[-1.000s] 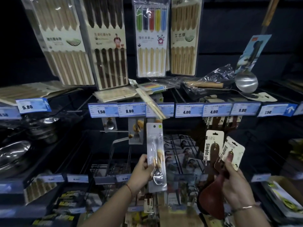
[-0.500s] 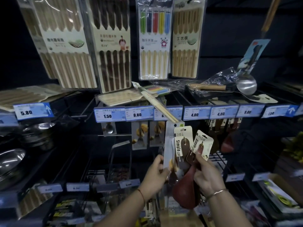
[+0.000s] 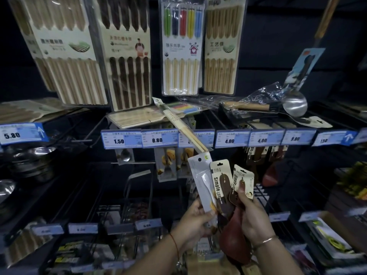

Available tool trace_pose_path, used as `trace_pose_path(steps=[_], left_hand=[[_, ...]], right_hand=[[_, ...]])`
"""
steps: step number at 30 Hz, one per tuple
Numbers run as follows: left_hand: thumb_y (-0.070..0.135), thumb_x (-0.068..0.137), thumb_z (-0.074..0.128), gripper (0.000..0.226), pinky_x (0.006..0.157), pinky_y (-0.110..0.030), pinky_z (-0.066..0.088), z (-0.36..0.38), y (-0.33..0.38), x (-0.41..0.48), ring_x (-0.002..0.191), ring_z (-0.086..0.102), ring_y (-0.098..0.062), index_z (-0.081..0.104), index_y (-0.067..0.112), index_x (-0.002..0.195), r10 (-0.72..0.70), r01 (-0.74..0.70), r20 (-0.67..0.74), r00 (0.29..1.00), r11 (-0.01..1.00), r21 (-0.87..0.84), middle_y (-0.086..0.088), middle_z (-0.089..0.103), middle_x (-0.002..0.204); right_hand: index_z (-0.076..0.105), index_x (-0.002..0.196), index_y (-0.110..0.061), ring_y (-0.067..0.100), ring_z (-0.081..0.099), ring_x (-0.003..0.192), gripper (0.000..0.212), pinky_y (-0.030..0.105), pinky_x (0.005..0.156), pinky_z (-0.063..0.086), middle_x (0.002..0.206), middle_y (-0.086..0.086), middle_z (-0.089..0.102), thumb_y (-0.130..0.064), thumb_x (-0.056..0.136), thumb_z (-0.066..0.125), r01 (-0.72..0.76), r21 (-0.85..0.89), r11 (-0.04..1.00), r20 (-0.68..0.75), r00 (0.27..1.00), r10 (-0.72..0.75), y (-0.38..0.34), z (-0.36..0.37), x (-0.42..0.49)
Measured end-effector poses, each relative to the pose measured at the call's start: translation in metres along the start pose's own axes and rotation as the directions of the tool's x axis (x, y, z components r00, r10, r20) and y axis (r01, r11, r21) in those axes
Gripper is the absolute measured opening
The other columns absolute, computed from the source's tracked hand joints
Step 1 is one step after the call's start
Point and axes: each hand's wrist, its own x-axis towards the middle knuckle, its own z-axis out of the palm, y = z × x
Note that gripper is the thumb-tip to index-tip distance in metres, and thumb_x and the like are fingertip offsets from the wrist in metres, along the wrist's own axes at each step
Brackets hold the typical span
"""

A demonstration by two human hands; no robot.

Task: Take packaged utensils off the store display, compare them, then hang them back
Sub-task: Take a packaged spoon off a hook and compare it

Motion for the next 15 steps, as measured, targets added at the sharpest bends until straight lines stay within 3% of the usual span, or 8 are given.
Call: trace_pose_path(steps=[7, 12, 15], left_hand=[[0.006, 0.090, 0.061, 0.029, 0.059, -0.029, 0.052, 0.012, -0.010, 0.008, 0.084, 0.068, -0.017, 0.057, 0.016, 0.117, 0.030, -0.026, -0.062, 0.998, 0.997, 0.067, -0.004, 0.071, 0.100], [0.005, 0.089, 0.063, 0.033, 0.069, -0.037, 0.052, 0.018, -0.015, 0.008, 0.094, 0.067, -0.024, 0.054, 0.010, 0.120, 0.021, -0.018, -0.066, 0.998, 0.999, 0.044, -0.011, 0.068, 0.110], [0.007, 0.089, 0.064, 0.032, 0.065, -0.034, 0.056, 0.022, -0.016, 0.006, 0.093, 0.069, -0.024, 0.058, 0.017, 0.118, 0.023, -0.020, -0.076, 0.997, 0.999, 0.042, -0.005, 0.072, 0.107]], right_hand=[[0.064, 0.116, -0.006, 0.032, 0.075, 0.086, 0.036, 0.033, 0.058, 0.059, 0.099, 0.018, 0.076, -0.028, 0.087, 0.069, 0.030, -0.112, 0.993, -0.004, 1.000, -0.031, -0.001, -0.010, 0.000], [0.066, 0.117, -0.006, 0.028, 0.074, 0.090, 0.030, 0.031, 0.062, 0.059, 0.103, 0.017, 0.075, -0.020, 0.091, 0.065, 0.084, -0.091, 0.992, -0.014, 0.996, -0.086, -0.002, -0.015, 0.002], [0.068, 0.113, -0.007, 0.028, 0.074, 0.093, 0.028, 0.034, 0.071, 0.059, 0.102, 0.014, 0.076, -0.020, 0.088, 0.068, 0.125, -0.136, 0.983, -0.043, 0.990, -0.132, -0.001, -0.018, 0.001]])
